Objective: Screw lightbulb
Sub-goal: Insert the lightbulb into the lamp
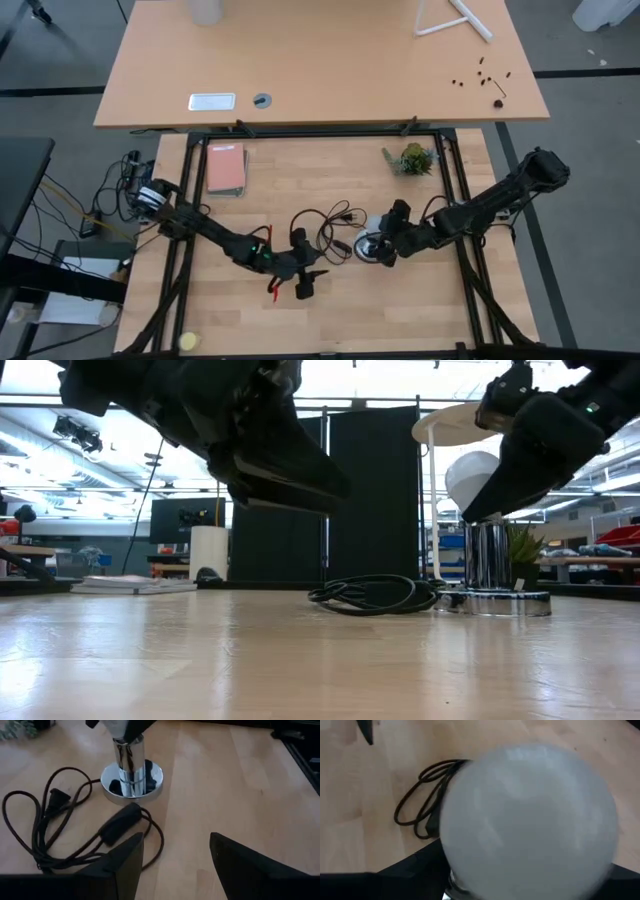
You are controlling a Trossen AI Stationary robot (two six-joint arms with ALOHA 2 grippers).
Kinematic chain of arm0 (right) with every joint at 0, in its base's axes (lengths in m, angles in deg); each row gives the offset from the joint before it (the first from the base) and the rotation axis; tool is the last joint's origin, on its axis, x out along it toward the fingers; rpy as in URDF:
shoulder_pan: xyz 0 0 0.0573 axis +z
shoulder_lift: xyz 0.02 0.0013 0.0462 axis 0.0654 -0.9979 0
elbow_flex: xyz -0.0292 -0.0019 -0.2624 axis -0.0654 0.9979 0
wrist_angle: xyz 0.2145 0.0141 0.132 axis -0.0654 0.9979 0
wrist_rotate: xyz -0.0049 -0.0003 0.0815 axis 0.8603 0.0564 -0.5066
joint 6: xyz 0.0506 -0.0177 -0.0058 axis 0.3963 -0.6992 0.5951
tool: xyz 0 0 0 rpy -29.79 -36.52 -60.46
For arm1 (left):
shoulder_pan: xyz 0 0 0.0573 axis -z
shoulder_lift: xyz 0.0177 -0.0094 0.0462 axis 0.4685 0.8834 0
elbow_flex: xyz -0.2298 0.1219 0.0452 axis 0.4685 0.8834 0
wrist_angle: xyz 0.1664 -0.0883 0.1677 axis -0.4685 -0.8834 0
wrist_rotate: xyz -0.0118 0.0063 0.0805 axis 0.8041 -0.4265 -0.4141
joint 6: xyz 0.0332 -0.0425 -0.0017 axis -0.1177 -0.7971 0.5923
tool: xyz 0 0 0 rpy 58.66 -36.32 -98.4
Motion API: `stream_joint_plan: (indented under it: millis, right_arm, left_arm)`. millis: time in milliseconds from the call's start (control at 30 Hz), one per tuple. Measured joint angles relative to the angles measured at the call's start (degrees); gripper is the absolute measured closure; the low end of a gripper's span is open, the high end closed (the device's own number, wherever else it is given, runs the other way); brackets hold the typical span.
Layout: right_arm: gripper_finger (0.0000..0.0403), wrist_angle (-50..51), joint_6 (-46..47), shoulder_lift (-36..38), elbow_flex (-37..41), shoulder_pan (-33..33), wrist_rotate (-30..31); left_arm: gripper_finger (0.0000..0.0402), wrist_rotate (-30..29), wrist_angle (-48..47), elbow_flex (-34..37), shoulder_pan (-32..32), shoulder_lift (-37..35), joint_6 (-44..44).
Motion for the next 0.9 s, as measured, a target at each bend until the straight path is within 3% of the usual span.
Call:
stream_joint_plan:
  millis: [400,900]
  right_arm:
    - [0.0095,7.3,-1.9,0.0,-3.4,-1.7,-5.0]
    - [0.0087,8.8,-1.0,0.0,-3.4,-1.7,-5.4]
  left_arm:
    - [0.0135,-5.7,8.7,0.0,-2.5,0.0,9.2]
    - [0.0126,-2.9,8.1,0.0,-2.3,0.0,7.2]
